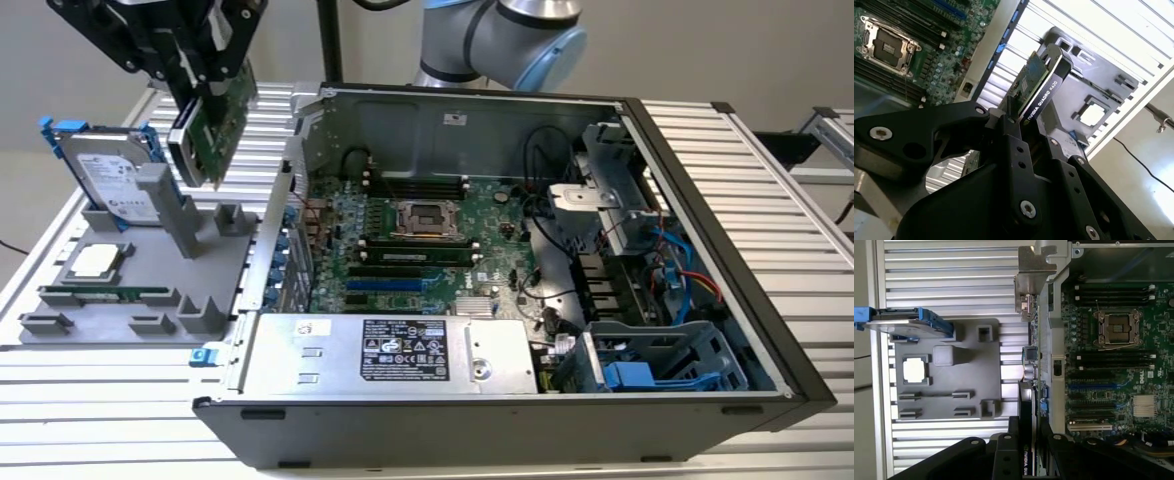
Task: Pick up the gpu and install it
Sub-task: 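Pick up the gpu and move the gpu toward the slot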
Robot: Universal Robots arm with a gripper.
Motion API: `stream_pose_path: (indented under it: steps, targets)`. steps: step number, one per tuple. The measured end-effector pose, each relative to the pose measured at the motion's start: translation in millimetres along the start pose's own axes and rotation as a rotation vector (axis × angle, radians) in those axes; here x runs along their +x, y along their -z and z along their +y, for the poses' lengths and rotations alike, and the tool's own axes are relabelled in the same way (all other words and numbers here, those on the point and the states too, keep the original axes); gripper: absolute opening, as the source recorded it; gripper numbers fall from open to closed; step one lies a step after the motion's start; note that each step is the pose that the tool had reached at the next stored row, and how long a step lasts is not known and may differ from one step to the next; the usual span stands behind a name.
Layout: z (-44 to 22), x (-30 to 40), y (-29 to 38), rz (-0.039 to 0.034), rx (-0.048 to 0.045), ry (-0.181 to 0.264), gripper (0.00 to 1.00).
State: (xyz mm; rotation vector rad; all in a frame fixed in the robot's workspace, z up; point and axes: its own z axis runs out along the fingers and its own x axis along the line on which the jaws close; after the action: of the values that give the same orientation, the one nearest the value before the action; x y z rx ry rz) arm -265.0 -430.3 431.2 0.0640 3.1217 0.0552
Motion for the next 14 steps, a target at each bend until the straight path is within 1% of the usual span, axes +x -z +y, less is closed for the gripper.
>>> stream_pose_path:
  steps: [14]
  targets:
    - [1.0,-16.4,-0.3,0.0007,0.0018,0.0,0.0]
